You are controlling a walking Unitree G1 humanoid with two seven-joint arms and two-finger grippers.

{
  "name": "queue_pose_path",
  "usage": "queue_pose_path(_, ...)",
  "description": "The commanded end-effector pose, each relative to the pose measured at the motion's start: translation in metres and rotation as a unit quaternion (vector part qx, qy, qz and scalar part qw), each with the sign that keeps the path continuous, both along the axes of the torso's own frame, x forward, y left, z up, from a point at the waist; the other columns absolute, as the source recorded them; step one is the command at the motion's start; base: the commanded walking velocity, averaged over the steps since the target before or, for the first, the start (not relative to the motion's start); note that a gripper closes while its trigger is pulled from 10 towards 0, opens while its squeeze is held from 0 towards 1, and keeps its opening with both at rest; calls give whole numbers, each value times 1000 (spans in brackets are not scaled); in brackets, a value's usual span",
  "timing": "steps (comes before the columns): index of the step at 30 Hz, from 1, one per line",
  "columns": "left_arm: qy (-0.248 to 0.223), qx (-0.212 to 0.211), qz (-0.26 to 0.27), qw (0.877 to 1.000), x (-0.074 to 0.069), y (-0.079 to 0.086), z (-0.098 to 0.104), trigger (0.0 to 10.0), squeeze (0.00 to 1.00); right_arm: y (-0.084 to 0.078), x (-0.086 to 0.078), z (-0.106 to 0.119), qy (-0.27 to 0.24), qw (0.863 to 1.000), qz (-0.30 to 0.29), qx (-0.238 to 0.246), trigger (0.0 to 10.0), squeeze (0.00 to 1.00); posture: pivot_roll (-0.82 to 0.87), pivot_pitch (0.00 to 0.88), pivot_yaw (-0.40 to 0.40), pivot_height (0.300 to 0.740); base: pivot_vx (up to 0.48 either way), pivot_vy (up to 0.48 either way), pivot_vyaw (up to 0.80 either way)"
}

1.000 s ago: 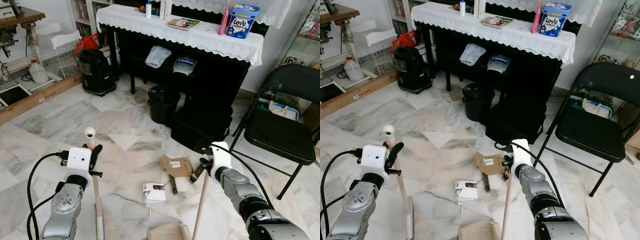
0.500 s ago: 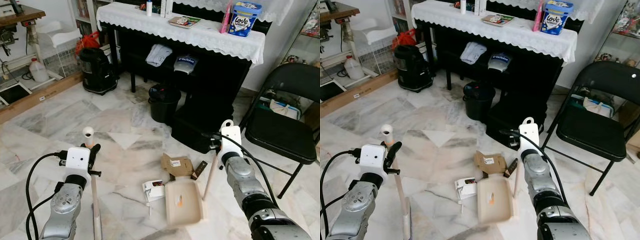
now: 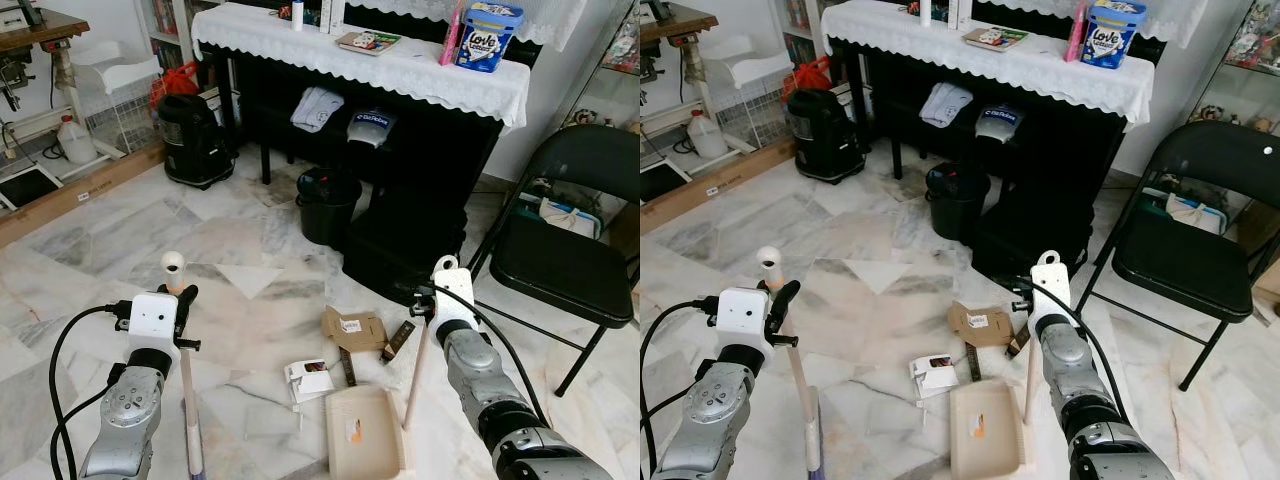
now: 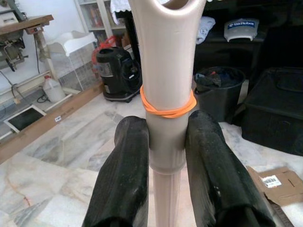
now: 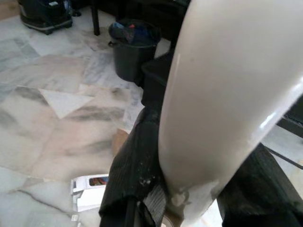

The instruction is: Sweep floor

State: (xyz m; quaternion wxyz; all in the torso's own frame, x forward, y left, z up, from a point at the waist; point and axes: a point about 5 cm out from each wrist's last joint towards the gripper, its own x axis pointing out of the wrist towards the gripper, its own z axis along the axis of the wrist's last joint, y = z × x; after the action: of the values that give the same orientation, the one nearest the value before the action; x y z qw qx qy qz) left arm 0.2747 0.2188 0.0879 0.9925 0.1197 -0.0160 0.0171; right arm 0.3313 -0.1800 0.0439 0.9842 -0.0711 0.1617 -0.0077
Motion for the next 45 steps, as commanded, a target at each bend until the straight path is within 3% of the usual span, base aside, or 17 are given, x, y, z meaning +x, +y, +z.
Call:
queue_pose_path(1,-20,13,-3,1000,4,2,8,10000,0,0,-2,-2,-6,1000,-4,-9,10000,0,84,0,-77,740,0,0,0)
queue_pose_path(12,-17,13,-3,1000,8,1,5,10000,0,-3,-3,-3,-10,999,-26,-39,10000,0,80,0,-82,740,0,0,0)
queue_pose_path(24,-14,10,3,1000,11,3,2,10000,0,-10,3,5,-24,996,-83,-5,10000,0,72,0,-93,740,0,0,0)
queue_pose_path(45,-20,-16,60,998,11,14,-3,10000,0,-4,-12,-16,3,998,-59,-2,10000,0,84,26,-96,740,0,0,0)
